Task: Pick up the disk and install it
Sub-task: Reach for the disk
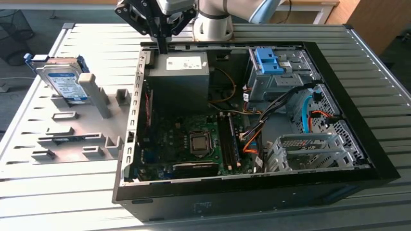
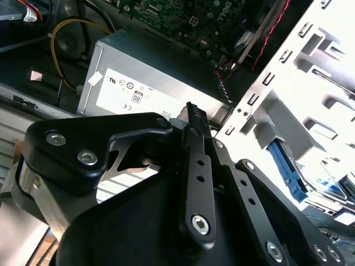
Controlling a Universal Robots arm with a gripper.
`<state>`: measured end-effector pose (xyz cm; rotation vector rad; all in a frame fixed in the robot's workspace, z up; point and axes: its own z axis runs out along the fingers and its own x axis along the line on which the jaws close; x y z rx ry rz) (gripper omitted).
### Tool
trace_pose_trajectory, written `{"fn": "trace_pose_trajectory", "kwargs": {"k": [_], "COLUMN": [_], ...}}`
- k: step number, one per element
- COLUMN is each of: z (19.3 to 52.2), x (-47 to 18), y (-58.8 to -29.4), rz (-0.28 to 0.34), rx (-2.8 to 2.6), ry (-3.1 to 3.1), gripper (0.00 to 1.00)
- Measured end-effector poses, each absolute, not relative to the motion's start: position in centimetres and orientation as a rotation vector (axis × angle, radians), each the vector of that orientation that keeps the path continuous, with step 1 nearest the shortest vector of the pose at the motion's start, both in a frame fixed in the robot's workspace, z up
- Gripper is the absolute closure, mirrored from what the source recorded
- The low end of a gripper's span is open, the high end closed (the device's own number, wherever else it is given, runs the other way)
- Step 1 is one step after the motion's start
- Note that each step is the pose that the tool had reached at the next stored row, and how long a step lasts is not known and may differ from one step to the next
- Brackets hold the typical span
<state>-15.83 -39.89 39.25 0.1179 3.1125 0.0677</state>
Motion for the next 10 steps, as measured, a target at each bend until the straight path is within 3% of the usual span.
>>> {"fn": "trace_pose_trajectory", "kwargs": {"k": [10], "z": [39.24], "x": [-16.14], "y": [-39.89], "rz": [0.068], "rx": [0.118], "ry": [3.112], "gripper": [0.89]}}
